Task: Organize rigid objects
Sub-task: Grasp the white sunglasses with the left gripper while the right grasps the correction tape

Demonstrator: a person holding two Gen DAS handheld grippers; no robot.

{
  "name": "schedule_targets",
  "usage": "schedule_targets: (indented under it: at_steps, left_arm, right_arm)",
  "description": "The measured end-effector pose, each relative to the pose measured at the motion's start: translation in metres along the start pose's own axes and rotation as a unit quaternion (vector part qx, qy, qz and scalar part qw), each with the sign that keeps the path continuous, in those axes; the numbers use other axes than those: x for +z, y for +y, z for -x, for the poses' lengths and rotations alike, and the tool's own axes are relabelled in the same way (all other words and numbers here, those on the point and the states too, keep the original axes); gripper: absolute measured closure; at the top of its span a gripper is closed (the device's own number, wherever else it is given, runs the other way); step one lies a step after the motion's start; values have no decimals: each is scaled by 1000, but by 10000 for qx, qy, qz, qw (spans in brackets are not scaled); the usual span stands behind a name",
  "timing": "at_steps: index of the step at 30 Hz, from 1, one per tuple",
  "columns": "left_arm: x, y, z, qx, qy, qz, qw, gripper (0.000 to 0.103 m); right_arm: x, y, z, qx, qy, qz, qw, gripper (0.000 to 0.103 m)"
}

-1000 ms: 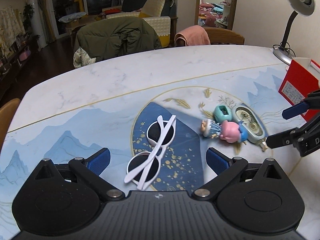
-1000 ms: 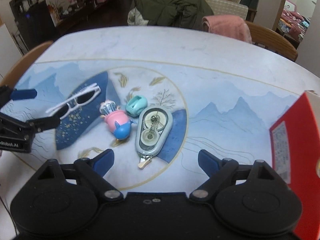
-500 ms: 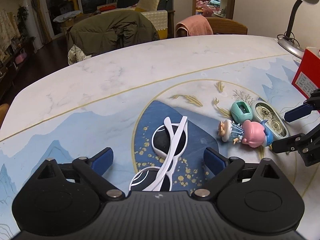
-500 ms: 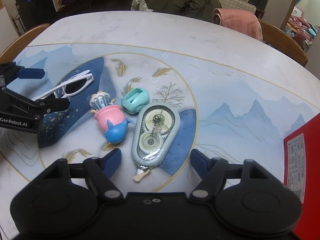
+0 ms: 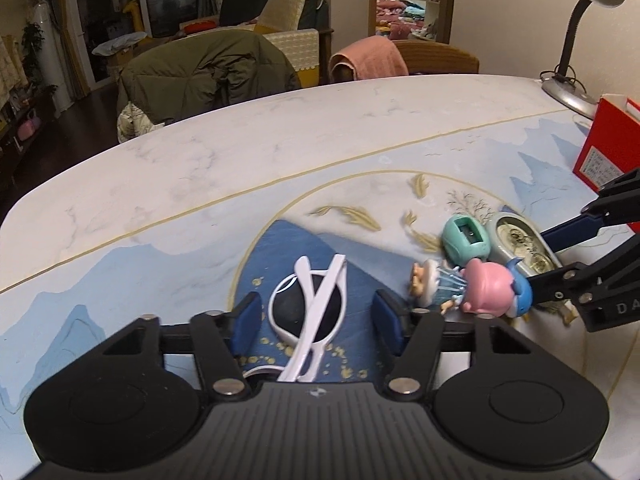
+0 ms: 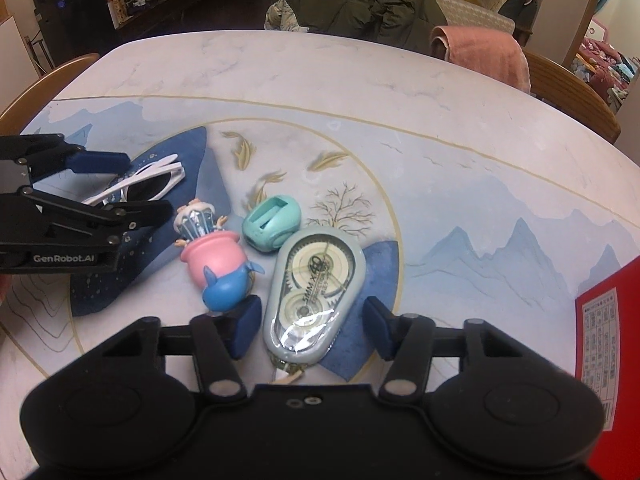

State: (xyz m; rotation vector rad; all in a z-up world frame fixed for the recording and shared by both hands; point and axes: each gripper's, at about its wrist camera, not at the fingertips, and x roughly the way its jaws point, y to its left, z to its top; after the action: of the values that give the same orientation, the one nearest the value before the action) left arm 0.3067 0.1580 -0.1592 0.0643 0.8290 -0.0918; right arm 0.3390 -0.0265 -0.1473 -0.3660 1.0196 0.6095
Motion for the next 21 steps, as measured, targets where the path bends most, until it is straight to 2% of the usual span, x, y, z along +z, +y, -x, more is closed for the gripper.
schedule_targets:
  at_steps: [2,4,10,21]
  left_arm:
    - [0,-1,0,0,0,22,10000,51]
    - [1,-2,0,-1,-4,20,10000,59]
    - [0,-8,4,152,39,26,9999,59]
    - [-15,-13,34,16,97,431,9990,60]
  right_arm:
    - [0,-1,1,12,-13,-11,10000,54]
    - [-1,0,1,11,-25,-9,10000,55]
    - [-5,-1,5,-32,-43,-29,10000,59]
    - [-30,-7,38,175,-124,-240,9995,59]
